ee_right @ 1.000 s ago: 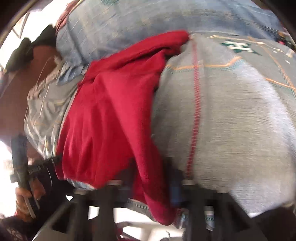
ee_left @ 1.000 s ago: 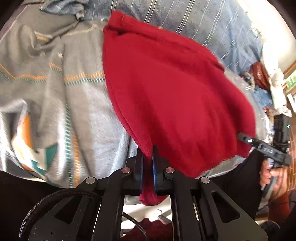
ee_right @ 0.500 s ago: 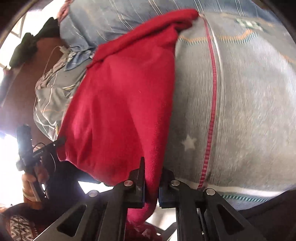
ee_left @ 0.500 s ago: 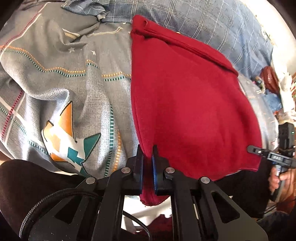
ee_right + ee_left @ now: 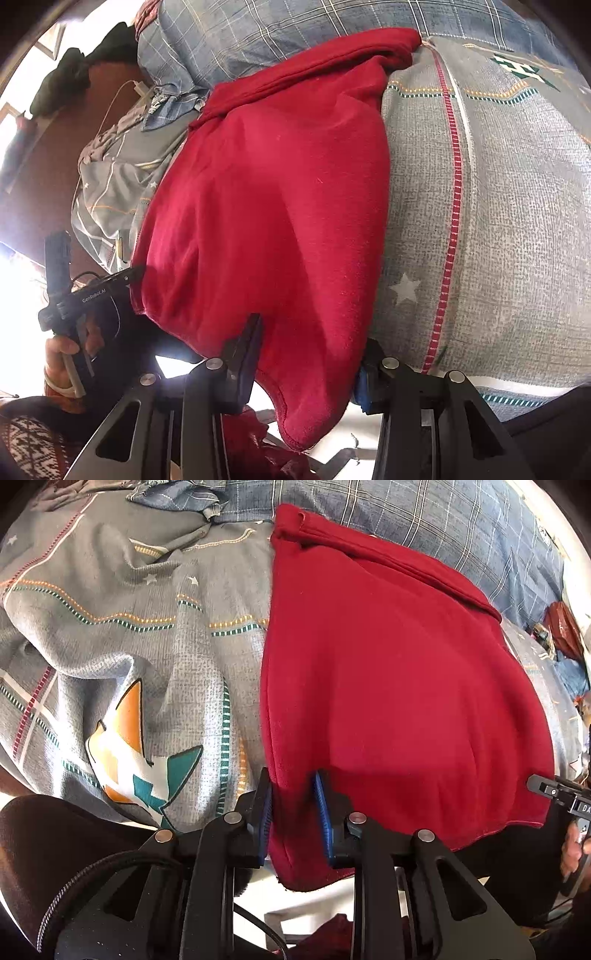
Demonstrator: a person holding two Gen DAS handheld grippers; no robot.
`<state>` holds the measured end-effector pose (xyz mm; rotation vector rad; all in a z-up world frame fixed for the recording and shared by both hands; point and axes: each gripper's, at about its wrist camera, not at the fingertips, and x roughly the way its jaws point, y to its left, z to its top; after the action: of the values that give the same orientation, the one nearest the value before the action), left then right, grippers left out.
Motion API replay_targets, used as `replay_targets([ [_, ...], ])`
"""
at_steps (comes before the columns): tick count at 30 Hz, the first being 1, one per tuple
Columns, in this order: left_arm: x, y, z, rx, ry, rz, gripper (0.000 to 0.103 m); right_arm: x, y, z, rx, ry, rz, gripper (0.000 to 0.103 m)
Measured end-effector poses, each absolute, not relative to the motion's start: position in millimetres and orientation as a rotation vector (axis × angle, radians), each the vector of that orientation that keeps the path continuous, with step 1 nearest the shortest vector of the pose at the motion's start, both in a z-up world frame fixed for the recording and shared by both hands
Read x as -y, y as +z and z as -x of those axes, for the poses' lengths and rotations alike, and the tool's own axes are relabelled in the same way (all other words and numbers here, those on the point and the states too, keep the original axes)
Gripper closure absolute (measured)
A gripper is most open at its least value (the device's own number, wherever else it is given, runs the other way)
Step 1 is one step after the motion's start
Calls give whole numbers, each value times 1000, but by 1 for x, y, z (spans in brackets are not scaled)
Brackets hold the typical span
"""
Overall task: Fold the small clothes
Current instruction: 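Hold the hem with both grippers and fold it toward the collar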
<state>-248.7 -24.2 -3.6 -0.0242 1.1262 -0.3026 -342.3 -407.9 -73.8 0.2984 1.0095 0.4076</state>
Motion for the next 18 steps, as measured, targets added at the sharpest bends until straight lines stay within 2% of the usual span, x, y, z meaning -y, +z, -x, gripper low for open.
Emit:
replay_targets([
  [7,26,-3,248,-1125,-293,22,81,393,-72,338,-1004,406,-263,62],
  [11,27,-4,249,-1125,-288,25,77,380,-70,335,-993,419,-173,73],
  [14,27,-4,248,-1121,-288,14,76,375,-67,332,-986,438,-150,76],
  [17,27,-4,248,-1125,-295,18,68,377,-69,329,-979,451,-192,76],
  [18,26,-4,248,-1131,-302,24,61,379,-71,328,-973,436,-199,76],
])
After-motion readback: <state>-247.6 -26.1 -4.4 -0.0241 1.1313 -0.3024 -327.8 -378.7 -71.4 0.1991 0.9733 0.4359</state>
